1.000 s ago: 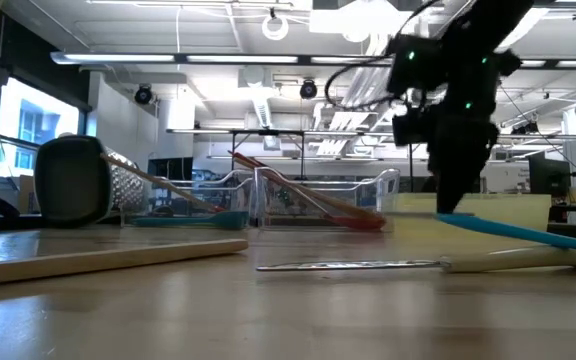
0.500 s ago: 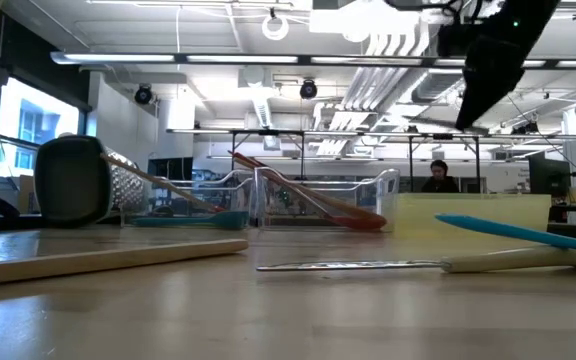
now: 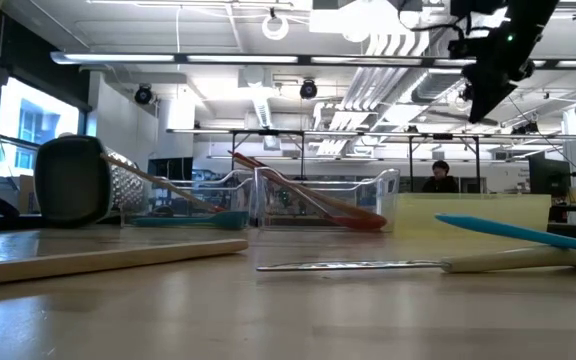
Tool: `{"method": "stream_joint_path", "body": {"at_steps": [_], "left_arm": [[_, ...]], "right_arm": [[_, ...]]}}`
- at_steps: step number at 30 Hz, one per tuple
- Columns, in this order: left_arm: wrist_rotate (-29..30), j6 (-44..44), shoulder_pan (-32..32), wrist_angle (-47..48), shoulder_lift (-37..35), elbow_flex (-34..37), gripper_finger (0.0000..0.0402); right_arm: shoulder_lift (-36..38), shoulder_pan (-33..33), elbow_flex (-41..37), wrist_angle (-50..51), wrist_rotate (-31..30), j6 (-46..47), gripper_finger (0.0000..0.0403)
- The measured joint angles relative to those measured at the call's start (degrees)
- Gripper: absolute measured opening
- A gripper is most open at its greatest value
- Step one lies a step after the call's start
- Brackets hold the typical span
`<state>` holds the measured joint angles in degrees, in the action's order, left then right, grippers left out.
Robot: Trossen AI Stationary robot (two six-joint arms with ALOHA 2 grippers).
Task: Pick & Place Kitchen Items
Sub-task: Put the blue knife into the yellow bin
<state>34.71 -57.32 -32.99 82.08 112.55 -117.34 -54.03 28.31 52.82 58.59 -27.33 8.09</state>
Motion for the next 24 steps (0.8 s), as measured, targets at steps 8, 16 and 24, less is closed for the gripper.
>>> {"method": "stream_joint_path", "body": {"at_steps": [8, 16, 24], "left_arm": [[-0.82, -1.57, 0.00, 1.85, 0.00, 0.00, 0.0180], [-0.91, -2.54, -0.02, 3.98, -0.50, 0.02, 0.0180], [-0.82, -3.02, -0.02, 6.31, -0.85, 0.02, 0.0180]], "right_arm": [[-4.56, 11.87, 0.02, -1.22, 6.83, -7.47, 0.0030], [-12.27, 17.23, -0.45, -1.55, 10.54, -9.97, 0.0030], [-16.51, 17.50, -3.01, -3.29, 13.85, -10.11, 0.0030]]}}
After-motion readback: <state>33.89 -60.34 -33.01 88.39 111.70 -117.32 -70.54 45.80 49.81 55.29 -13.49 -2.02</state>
